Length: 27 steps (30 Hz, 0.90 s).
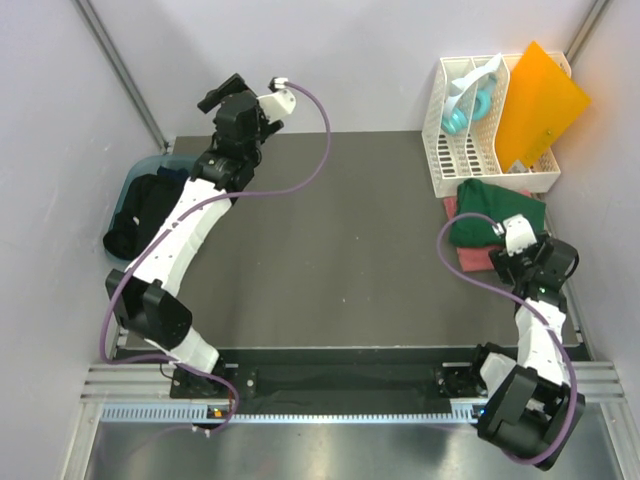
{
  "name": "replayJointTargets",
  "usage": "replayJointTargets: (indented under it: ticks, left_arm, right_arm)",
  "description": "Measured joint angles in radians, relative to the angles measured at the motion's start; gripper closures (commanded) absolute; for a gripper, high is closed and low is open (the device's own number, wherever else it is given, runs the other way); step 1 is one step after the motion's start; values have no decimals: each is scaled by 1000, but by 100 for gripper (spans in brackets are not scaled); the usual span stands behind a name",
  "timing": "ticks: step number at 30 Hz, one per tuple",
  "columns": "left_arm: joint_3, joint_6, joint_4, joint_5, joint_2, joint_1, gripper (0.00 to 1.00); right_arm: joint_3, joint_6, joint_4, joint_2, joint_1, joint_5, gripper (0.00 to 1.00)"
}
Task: Fold and stack the t-shirts
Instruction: Put the neatly folded tshirt into the corner of the board with the right arm
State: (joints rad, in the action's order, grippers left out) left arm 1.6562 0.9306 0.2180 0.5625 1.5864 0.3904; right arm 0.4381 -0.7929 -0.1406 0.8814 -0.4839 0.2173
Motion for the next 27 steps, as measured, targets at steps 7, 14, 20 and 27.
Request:
replayJointTargets:
  ticks: [7,14,20,27]
  left_arm:
    - [28,36,1,8,27,36,1]
    - [33,64,2,19,36,49,1]
    - [37,68,2,31,39,52,1]
    - [39,79,0,30,40,64,1]
  right_arm:
    - [-44,-27,68,34,-6,9,38]
    - [-41,-35,122,122,-60,13,43]
    - [24,-35,144,150,-69,23,40]
    - [123,-24,105,200,-77,89,36]
